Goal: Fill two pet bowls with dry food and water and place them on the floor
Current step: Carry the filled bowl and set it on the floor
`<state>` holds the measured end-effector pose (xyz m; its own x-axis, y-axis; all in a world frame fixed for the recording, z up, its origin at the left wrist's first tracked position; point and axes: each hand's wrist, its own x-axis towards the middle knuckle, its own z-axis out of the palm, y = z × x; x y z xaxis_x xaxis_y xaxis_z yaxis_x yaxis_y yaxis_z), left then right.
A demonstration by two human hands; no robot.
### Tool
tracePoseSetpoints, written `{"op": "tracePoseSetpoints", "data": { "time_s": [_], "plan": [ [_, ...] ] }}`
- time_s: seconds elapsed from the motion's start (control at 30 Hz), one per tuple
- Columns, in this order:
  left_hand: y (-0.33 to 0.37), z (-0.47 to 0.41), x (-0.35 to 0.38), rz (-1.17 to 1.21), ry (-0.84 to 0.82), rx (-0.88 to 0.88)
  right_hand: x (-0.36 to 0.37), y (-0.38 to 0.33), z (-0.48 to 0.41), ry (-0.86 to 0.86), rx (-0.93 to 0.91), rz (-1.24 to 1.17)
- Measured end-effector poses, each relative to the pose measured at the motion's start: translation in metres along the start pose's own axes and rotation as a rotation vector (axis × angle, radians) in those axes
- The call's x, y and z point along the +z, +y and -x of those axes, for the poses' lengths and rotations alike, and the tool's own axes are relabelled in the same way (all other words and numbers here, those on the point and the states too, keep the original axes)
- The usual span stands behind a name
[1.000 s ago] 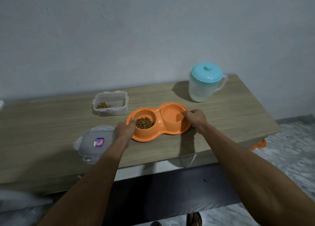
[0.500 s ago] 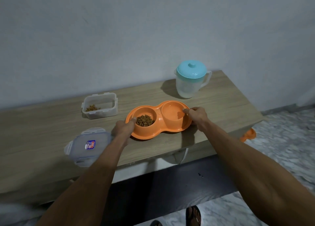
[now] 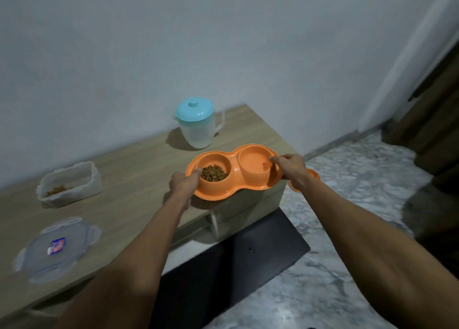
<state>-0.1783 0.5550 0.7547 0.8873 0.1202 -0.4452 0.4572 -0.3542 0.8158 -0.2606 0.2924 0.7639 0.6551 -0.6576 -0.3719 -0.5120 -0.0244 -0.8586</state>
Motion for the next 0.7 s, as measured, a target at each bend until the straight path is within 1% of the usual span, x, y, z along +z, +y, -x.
{"op": "tracePoseSetpoints", "data": {
  "time_s": [0.17, 0.27, 0.47, 0.7],
  "plan": [
    [0.028, 0.042, 0.087, -0.048, -0.044, 0.068, -0.096, 0.020, -0.026, 0.075, 0.010, -0.019],
    [0.042, 0.069, 0.143, -0.045, -0.065, 0.085, -0.156, 0.032, -0.045, 0.097, 0.036, -0.027],
    [0.068, 0.116, 0.246, -0.018, -0.095, 0.109, -0.268, 0.050, -0.089, 0.118, 0.030, -0.038],
    [0.086, 0.145, 0.343, 0.016, -0.157, 0.101, -0.356, 0.068, -0.136, 0.131, 0.039, -0.020]
  ]
}}
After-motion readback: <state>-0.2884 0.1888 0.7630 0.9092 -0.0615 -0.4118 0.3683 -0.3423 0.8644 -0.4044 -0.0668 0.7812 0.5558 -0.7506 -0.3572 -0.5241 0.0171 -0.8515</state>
